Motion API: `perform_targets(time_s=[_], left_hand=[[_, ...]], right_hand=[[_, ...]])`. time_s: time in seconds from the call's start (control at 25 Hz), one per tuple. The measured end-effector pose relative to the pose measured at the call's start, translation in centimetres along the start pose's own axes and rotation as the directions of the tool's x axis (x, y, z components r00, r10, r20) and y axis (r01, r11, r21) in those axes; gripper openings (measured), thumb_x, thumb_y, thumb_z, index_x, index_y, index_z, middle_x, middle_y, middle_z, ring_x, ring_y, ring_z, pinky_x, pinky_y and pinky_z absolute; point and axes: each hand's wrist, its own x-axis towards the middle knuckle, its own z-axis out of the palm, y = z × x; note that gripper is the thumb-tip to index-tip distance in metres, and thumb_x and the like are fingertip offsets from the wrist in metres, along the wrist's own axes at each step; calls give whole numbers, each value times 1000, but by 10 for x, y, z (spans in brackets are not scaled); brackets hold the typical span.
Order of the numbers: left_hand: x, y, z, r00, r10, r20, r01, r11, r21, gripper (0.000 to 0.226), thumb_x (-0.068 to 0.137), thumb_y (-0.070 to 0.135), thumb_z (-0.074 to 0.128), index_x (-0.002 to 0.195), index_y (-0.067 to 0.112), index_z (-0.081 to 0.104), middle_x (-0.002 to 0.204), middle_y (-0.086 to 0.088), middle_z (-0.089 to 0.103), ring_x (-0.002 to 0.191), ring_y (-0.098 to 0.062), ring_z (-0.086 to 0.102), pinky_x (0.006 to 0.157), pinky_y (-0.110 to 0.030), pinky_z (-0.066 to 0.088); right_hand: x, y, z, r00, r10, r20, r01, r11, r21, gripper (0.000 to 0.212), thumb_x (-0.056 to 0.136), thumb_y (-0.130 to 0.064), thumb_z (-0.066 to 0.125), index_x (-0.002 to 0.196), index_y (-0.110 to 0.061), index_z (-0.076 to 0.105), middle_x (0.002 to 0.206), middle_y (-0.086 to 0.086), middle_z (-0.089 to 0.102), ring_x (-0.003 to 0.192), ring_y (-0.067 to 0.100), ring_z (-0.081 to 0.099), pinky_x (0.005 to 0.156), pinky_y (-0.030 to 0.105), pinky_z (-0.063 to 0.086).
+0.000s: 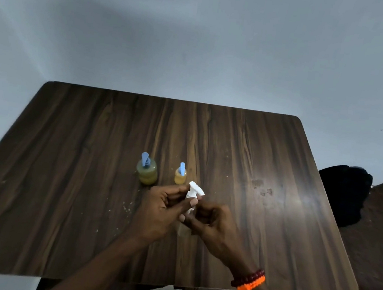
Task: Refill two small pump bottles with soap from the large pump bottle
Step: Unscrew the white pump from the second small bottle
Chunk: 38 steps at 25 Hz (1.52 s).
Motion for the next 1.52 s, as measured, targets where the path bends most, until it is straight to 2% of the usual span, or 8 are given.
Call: perform_targets(time_s=[0.12,0.28,0.48,0.68,0.84,0.96,1.24,1.52], left_hand=[[-14,8,3,988,17,-151,-15,1000,15,23,86,15,85,109,16,82,98,0,86,92,-16,83,78,-32,68],[-24,14,9,932,19,-361,-2,999,47,28,69,26,97,83,29,73,76,8,80,71,-5,77,64,-22,62],[-34,22,-15,990,-139,34,143,951,-276,41,88,22,76,127,10,73,116,-12,82,113,-27,78,90,-30,64],[-47,31,-32,960,-141,243,217,920,-325,39,97,12,63,134,0,67,128,-15,77,123,-26,73,102,-32,61],[-47,28,-23,979,-195,-62,173,949,-263,50,73,13,87,119,-4,75,100,-13,85,95,-21,82,76,-25,66],[-49,24,-8,952,-157,-264,136,986,-95,35,67,12,97,98,9,81,83,-6,83,78,-17,81,65,-26,65],[-55,33,-22,991,-130,-23,124,976,-179,31,91,-1,75,121,8,75,113,-10,83,107,-22,80,80,-22,65],[-54,39,-17,937,-148,-318,94,979,-180,33,79,1,86,108,13,78,92,1,84,90,-7,81,76,-19,64]], right_hand=[[-10,-14,10,992,-99,-73,89,988,-127,1,92,-23,78,92,-24,78,73,-7,76,68,6,72,63,13,55],[-23,-29,29,990,-134,-53,124,980,-156,13,88,-41,71,97,-33,74,87,-8,79,88,10,76,73,21,64],[-31,-37,26,999,-14,-44,16,999,45,24,90,-30,78,104,-11,78,87,20,78,80,38,77,67,55,65],[-41,-39,18,992,36,120,-53,989,140,18,92,-18,78,103,-4,79,95,16,82,85,28,82,67,35,67],[-41,-34,29,1000,16,19,-16,1000,14,25,91,-27,79,97,-3,79,82,22,78,74,39,77,65,57,64],[-41,-32,38,999,-33,-13,32,993,-117,33,90,-43,73,99,-12,79,83,16,79,69,30,77,62,54,62],[-37,-31,30,999,-38,8,38,999,-33,24,92,-35,77,104,-15,79,87,15,80,74,30,79,63,49,66],[-42,-24,34,998,-39,45,47,977,-208,17,92,-34,78,96,-18,79,82,1,79,73,13,77,65,29,64]])
